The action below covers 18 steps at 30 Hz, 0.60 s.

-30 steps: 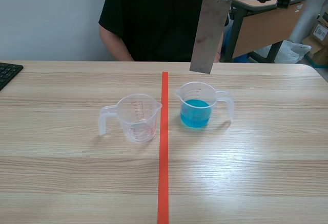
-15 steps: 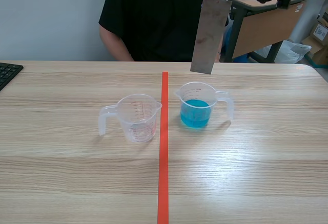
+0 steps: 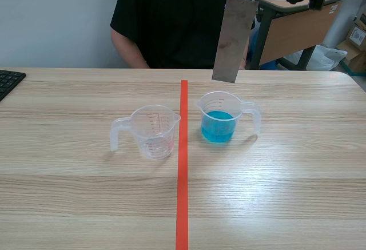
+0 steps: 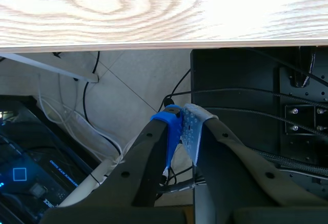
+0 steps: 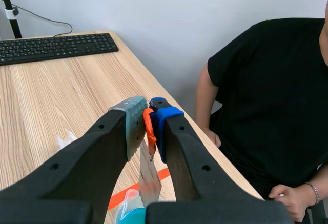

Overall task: Do the redox reaction experiment.
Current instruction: 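Lower the plate into the blue solution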

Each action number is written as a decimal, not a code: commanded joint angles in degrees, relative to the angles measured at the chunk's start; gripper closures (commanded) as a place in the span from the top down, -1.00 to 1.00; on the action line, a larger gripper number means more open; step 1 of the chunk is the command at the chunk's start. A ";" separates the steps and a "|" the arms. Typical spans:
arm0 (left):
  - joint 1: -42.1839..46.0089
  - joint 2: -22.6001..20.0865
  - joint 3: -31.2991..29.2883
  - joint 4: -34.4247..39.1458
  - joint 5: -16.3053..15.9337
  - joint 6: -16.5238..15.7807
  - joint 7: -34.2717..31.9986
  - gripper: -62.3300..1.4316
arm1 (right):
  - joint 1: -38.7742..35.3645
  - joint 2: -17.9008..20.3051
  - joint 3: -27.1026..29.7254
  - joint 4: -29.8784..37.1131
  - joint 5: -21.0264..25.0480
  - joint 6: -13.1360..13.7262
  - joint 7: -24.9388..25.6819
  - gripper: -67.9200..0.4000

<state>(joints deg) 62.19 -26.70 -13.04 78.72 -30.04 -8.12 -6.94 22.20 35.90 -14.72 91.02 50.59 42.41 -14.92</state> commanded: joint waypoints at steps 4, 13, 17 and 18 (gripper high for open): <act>0.00 0.00 0.11 0.07 -0.20 -0.13 -0.57 -0.86 | 1.29 0.57 0.79 0.24 -0.04 0.31 0.85 -0.94; 0.00 0.00 0.11 0.09 -0.17 -0.13 -0.59 -0.86 | 1.31 -1.22 0.37 -3.85 -2.16 0.31 1.75 -0.94; -0.68 -0.02 0.11 0.11 1.09 -0.15 -2.78 -0.86 | 1.31 -2.40 -1.11 -6.03 -4.17 0.31 3.19 -0.94; -0.81 0.00 0.11 0.09 1.09 -0.15 -2.62 -0.86 | 1.31 -2.67 -1.51 -6.51 -4.79 0.31 3.63 -0.94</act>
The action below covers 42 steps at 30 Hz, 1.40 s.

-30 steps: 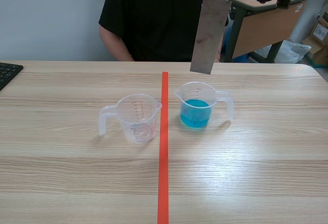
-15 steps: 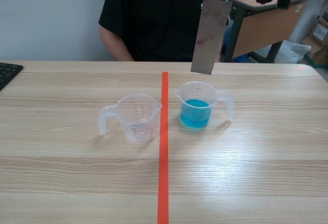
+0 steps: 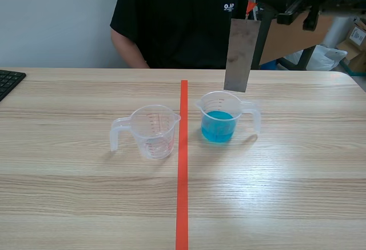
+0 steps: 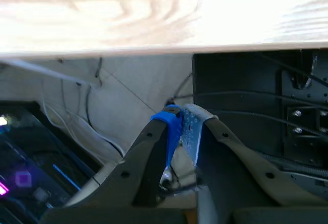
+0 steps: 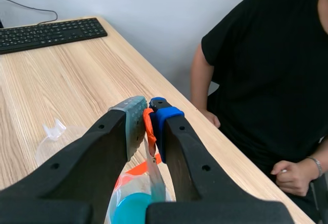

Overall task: Do the redox reaction experiment.
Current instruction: 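Lower the plate into the blue solution, then hold the plate still in the solution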

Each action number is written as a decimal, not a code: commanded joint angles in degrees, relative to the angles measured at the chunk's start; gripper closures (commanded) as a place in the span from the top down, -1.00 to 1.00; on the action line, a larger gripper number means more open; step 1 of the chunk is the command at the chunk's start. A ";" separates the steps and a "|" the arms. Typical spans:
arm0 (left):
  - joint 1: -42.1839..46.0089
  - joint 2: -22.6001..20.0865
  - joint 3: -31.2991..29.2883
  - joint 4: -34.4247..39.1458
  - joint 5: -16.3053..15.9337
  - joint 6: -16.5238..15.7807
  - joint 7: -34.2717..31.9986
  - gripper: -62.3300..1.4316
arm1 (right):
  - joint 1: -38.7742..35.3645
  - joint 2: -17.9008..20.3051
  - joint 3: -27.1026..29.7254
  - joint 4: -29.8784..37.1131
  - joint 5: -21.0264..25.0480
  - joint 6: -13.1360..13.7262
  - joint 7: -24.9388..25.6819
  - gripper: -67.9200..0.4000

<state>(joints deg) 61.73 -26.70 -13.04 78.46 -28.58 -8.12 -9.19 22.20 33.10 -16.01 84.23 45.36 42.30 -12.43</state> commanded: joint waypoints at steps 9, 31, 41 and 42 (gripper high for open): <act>-0.33 0.00 0.11 0.35 -0.37 -0.15 -0.22 -0.86 | 1.33 -3.21 -1.66 -5.86 -6.49 0.42 5.97 -0.94; -0.31 0.00 0.11 0.35 -0.37 -0.17 0.17 -0.86 | 1.49 -9.01 -5.90 -19.21 -22.45 0.42 18.18 -0.94; -0.31 0.00 0.11 0.35 -0.37 -0.15 1.75 -0.86 | 1.46 -8.98 -6.10 -19.21 -23.12 0.42 18.16 -0.94; -0.31 0.00 0.11 0.35 -0.37 -0.15 1.77 -0.86 | 1.46 -8.98 -6.10 -19.21 -23.10 0.42 18.16 -0.94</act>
